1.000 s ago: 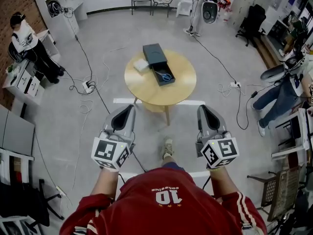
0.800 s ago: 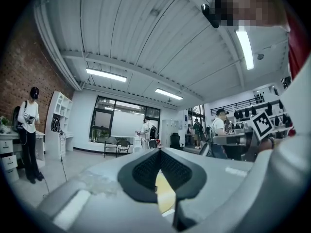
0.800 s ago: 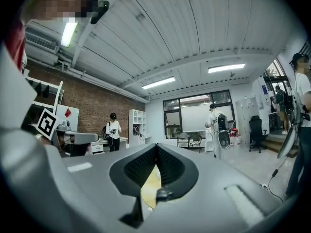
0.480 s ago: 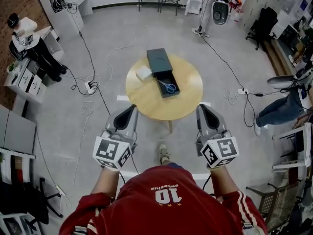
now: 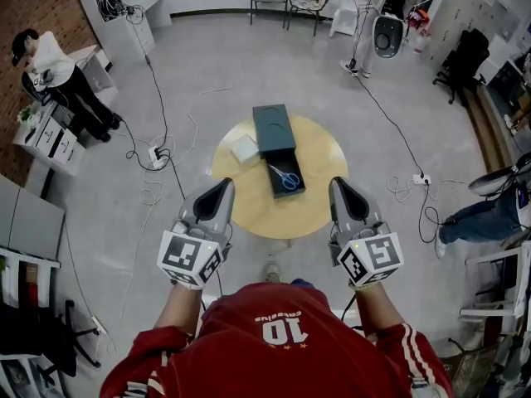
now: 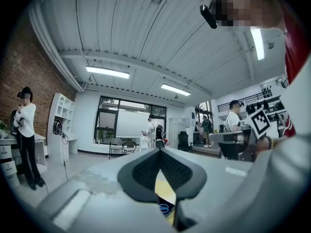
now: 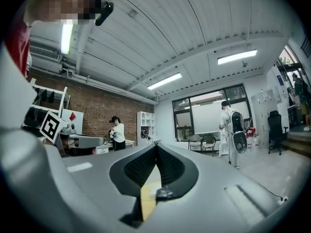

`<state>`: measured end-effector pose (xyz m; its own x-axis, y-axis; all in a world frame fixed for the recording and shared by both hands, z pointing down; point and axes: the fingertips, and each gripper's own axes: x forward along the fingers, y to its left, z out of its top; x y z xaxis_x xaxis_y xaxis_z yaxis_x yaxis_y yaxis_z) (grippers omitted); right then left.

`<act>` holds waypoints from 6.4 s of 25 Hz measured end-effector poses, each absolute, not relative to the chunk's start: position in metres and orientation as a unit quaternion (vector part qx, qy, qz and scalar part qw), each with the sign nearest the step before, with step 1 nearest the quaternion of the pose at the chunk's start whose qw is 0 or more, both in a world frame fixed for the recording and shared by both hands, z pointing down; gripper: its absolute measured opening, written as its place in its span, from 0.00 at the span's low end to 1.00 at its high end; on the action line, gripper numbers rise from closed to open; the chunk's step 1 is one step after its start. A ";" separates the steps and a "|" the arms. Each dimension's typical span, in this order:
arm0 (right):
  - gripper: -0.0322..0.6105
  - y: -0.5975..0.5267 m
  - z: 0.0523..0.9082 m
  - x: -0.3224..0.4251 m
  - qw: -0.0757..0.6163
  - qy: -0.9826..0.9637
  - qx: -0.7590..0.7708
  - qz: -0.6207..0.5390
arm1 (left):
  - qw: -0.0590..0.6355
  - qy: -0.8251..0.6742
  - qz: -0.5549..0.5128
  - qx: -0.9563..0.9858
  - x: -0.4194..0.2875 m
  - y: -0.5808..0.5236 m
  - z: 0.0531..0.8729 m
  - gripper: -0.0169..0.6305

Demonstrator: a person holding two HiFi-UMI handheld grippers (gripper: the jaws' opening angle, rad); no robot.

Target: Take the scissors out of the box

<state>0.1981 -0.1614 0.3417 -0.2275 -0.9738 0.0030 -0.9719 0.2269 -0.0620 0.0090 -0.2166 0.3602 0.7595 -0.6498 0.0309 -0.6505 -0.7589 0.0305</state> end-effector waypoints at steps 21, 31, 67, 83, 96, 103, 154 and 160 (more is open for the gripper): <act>0.05 -0.240 0.359 0.267 0.049 0.806 -0.589 -0.047 | -0.004 -0.381 0.036 0.924 0.074 -0.276 0.357 0.03; 0.16 -0.246 0.366 0.256 0.030 0.825 -0.563 -0.038 | 0.000 -0.372 0.030 0.928 0.078 -0.282 0.365 0.03; 0.29 -0.332 0.653 0.238 -0.275 0.840 -0.411 -0.222 | 0.036 -0.378 0.034 0.924 0.065 -0.338 0.400 0.03; 0.25 -0.349 0.799 0.219 -0.460 0.771 -0.342 -0.278 | 0.047 -0.382 0.042 0.922 0.040 -0.352 0.412 0.03; 0.24 -0.359 0.835 0.221 -0.564 0.687 -0.339 -0.309 | 0.065 -0.396 0.035 0.915 0.006 -0.370 0.418 0.03; 0.24 -0.355 0.845 0.215 -0.587 0.665 -0.321 -0.332 | 0.067 -0.395 0.040 0.915 0.000 -0.374 0.420 0.03; 0.19 -0.342 0.662 0.240 -0.317 0.787 -0.452 -0.275 | 0.037 -0.395 0.040 0.917 0.039 -0.295 0.385 0.03; 0.19 -0.323 0.588 0.236 -0.251 0.803 -0.496 -0.216 | 0.024 -0.377 0.030 0.925 0.046 -0.286 0.376 0.03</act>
